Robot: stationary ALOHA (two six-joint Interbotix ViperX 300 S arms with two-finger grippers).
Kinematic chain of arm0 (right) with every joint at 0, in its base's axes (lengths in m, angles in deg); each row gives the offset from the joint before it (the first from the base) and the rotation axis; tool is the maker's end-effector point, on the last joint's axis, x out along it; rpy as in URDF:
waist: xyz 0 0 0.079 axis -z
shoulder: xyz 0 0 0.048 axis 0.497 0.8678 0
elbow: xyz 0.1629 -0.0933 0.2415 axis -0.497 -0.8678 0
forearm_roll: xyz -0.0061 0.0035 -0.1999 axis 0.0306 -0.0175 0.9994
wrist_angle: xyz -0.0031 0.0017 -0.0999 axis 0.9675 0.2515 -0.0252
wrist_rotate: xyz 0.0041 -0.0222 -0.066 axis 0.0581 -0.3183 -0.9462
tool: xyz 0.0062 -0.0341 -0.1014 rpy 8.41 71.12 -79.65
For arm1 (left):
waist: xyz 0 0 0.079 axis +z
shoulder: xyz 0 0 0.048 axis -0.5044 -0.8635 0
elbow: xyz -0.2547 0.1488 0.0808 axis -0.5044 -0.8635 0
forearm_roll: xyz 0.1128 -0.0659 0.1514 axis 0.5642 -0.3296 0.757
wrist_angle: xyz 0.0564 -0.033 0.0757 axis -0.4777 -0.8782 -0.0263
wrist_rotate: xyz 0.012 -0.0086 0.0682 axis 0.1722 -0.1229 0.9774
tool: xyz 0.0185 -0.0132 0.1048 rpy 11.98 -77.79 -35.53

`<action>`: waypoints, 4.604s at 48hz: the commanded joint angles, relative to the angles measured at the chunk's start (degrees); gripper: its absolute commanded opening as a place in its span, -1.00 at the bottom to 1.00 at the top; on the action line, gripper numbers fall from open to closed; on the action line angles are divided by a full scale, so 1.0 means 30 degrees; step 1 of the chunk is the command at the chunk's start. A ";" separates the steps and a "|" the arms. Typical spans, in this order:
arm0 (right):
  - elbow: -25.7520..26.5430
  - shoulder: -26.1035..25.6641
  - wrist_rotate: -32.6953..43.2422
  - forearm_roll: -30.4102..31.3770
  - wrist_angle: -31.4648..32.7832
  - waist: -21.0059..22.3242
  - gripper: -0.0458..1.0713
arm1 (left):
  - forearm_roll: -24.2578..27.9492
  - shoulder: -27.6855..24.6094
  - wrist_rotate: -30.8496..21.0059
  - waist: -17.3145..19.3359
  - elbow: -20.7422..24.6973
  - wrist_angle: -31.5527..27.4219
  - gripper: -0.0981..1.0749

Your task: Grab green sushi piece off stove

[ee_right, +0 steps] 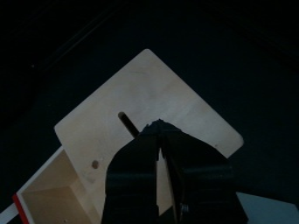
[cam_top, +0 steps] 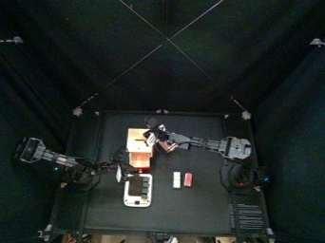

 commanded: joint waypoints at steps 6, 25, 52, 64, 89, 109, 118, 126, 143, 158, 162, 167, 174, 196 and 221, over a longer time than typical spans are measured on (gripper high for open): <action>-0.0293 -0.2051 0.0000 0.0498 -0.0439 -0.0410 -0.25 | 0.2285 0.0029 0.0029 0.0029 0.0176 0.0117 0.72; -0.4072 -0.5156 0.0088 0.0498 -0.3545 -0.1641 -0.25 | 0.6943 0.0029 0.0059 0.0029 0.0234 0.0469 0.72; -1.2041 -1.0693 -0.0117 0.2051 -0.9902 -0.3809 -0.25 | 1.0635 -0.3076 0.0088 0.0117 0.1289 0.0293 0.72; -1.5732 -1.4795 -0.0146 0.2080 -1.2861 -0.4424 -0.25 | 1.1572 -0.5244 0.0996 0.0557 0.2812 -0.0059 0.70; -1.7725 -1.6523 -0.0176 0.2168 -1.4531 -0.4307 -0.25 | 1.1660 -0.6768 0.2725 0.1582 0.4512 -0.4482 0.69; -1.7607 -1.6230 -0.0176 0.2197 -1.4531 -0.4277 -0.25 | 1.1953 -0.7090 0.2754 0.2021 0.4482 -0.4570 0.69; -1.7637 -1.6230 -0.0176 0.2197 -1.4531 -0.4277 -0.25 | 1.1953 -0.7148 0.2754 0.2168 0.4482 -0.4570 0.69; -1.7637 -1.6230 -0.0176 0.2197 -1.4531 -0.4248 -0.25 | 1.1982 -0.7148 0.2754 0.2227 0.4541 -0.4570 0.69; -1.7637 -1.6230 -0.0176 0.2197 -1.4531 -0.4248 -0.25 | 1.1982 -0.6855 0.2783 0.2109 0.4541 -0.4570 0.69; -1.7637 -1.6230 -0.0176 0.2168 -1.4531 -0.4248 -0.25 | 1.2012 -0.6885 0.2783 0.2080 0.4541 -0.4570 0.69; -1.7637 -1.6230 -0.0176 0.2168 -1.4531 -0.4248 -0.25 | 1.2100 -0.6943 0.2783 0.2080 0.4541 -0.4600 0.69; -1.7637 -1.6230 -0.0176 0.2168 -1.4531 -0.4248 -0.25 | 1.2246 -0.7002 0.2783 0.2080 0.4541 -0.4600 0.69; -1.7666 -1.6230 -0.0176 0.2168 -1.4531 -0.4248 -0.25 | 1.2275 -0.7002 0.2783 0.2080 0.4541 -0.4600 0.67; -1.7666 -1.6201 -0.0176 0.2168 -1.4531 -0.4248 -0.25 | 1.2275 -0.7031 0.2783 0.2051 0.4482 -0.4600 0.50; -1.7607 -1.6055 -0.0176 0.2168 -1.4531 -0.4248 -0.25 | 1.2275 -0.7822 0.2783 0.2051 0.4512 -0.4600 0.50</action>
